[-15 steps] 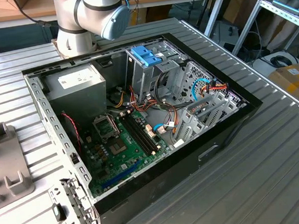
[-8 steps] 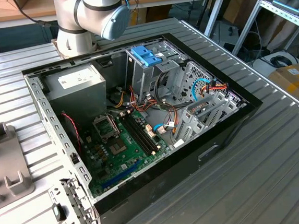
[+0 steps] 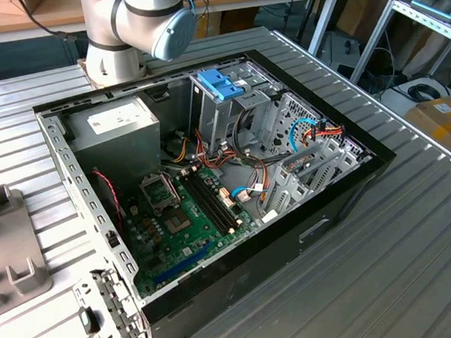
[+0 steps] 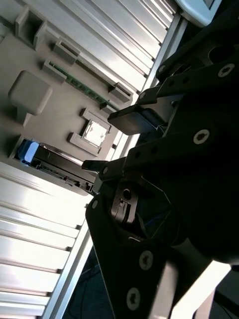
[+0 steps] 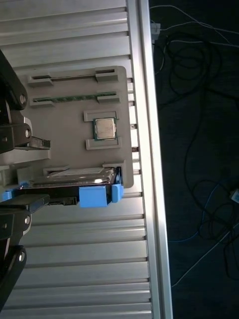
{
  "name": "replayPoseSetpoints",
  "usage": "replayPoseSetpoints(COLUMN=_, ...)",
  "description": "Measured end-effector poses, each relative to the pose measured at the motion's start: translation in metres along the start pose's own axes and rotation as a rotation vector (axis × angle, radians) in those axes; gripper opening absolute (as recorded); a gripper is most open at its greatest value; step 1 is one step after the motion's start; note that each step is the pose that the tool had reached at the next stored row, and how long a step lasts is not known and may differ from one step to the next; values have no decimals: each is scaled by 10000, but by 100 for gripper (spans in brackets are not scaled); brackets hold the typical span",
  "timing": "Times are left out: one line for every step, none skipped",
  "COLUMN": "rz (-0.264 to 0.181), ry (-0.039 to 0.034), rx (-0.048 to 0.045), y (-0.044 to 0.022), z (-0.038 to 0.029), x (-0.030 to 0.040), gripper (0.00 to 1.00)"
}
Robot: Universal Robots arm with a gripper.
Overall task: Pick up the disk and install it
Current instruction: 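Pick up the disk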
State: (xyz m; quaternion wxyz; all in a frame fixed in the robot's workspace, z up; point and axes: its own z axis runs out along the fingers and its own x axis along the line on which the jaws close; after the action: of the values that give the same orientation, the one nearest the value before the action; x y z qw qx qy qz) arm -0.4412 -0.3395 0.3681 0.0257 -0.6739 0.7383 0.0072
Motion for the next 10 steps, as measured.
replayPoseSetpoints(rz=1, ry=-2, rx=3, y=7, z=5, x=-2, gripper=48)
replayPoseSetpoints(rz=1, ry=-1, rx=2, y=11, z=7, x=-4, gripper=48)
replayPoseSetpoints(rz=0, ry=-1, rx=2, y=14, z=9, x=-5, gripper=48)
replayPoseSetpoints(rz=0, ry=-1, rx=3, y=21, z=13, x=-6, gripper=48)
replayPoseSetpoints(rz=1, ry=-2, rx=4, y=24, z=16, x=-7, gripper=48)
replayPoseSetpoints(rz=0, ry=-2, rx=4, y=27, z=18, x=-7, gripper=48)
replayPoseSetpoints(rz=0, ry=-1, rx=3, y=29, z=19, x=-7, gripper=48)
replayPoseSetpoints(rz=0, ry=-1, rx=3, y=32, z=21, x=-7, gripper=48)
replayPoseSetpoints(rz=0, ry=-1, rx=3, y=45, z=34, x=-6, gripper=48)
replayPoseSetpoints(rz=1, ry=-2, rx=4, y=54, z=53, x=-5, gripper=48)
